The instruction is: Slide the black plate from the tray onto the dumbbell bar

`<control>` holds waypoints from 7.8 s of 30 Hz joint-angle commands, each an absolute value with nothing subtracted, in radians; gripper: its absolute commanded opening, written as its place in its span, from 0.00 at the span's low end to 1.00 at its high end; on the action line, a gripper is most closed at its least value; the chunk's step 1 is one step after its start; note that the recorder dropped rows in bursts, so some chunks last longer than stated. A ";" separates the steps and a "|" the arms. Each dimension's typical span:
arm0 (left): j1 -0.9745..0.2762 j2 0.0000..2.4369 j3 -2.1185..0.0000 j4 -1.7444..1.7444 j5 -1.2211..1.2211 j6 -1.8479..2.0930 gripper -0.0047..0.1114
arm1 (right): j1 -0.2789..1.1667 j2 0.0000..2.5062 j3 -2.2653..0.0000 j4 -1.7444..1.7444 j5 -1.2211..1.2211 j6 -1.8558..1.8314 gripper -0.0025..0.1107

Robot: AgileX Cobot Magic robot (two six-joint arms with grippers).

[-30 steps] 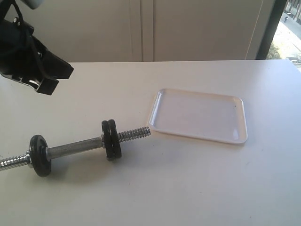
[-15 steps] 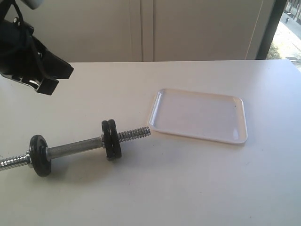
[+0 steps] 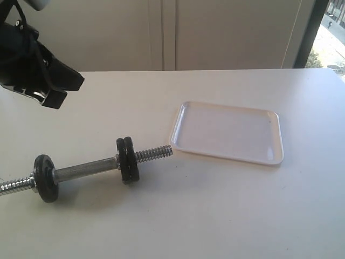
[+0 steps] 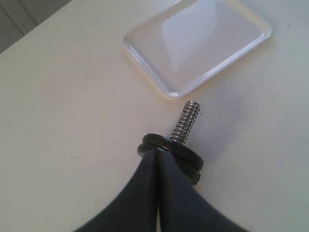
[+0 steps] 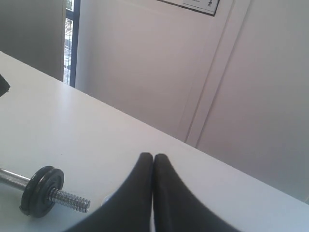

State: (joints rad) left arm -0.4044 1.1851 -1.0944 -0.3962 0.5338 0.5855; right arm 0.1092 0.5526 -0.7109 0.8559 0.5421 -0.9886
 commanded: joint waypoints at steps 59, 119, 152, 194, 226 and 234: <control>-0.162 0.000 -0.001 -0.194 0.100 0.017 0.04 | 0.112 0.549 -0.708 0.858 0.529 -0.990 0.02; -0.162 0.000 0.000 -0.038 0.195 -0.024 0.04 | 0.144 0.549 -0.708 0.869 0.516 -0.990 0.02; -0.162 0.000 0.000 -0.038 0.195 -0.022 0.04 | 0.279 0.000 -0.708 0.869 0.520 -0.990 0.02; -0.162 0.000 0.000 -0.038 0.195 -0.022 0.04 | 0.186 0.000 -0.018 -0.113 0.381 0.157 0.02; -0.162 0.000 0.000 -0.038 0.195 -0.022 0.04 | 0.007 0.000 0.000 -0.056 0.344 0.050 0.02; -0.162 0.000 0.000 -0.038 0.195 -0.022 0.04 | 0.009 0.000 0.000 -0.056 0.344 0.050 0.02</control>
